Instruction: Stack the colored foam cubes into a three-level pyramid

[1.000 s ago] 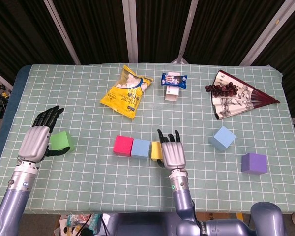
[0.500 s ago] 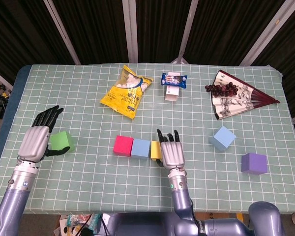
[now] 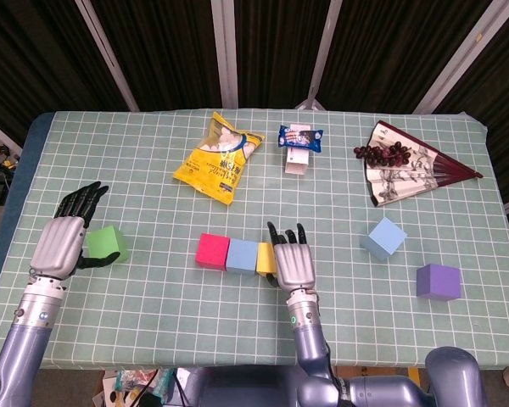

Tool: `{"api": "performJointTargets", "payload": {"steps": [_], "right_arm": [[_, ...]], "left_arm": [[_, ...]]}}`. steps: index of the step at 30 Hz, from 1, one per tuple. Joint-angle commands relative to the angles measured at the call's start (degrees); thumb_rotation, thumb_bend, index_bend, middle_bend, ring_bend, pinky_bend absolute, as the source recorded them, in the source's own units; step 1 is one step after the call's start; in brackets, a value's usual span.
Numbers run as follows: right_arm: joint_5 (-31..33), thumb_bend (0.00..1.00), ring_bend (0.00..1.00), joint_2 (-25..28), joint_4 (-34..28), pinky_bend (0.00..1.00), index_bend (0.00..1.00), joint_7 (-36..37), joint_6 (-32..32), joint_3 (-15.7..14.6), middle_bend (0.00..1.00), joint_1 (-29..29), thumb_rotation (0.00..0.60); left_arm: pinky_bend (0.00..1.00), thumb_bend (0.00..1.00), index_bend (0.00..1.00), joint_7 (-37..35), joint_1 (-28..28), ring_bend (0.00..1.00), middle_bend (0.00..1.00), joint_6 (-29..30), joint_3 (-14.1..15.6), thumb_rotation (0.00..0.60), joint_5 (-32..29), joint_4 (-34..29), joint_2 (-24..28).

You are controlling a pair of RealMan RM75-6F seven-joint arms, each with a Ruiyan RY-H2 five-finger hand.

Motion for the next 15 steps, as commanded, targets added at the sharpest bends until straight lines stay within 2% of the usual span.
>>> {"api": "performJointTargets", "payload": {"steps": [1, 15], "right_arm": [[-0.02, 0.28, 0.19, -0.12, 0.27, 0.0, 0.0, 0.09, -0.11, 0.17, 0.45, 0.13, 0.6], [0.46, 0.28, 0.19, -0.22, 0.27, 0.0, 0.0, 0.22, -0.05, 0.7, 0.46, 0.24, 0.6]], "left_arm": [[0.0, 0.11, 0.0, 0.01, -0.01, 0.0, 0.0, -0.03, 0.01, 0.6, -0.06, 0.04, 0.01], [0.0, 0.11, 0.0, -0.12, -0.09, 0.0, 0.0, -0.18, -0.02, 0.6, -0.24, 0.1, 0.11]]}}
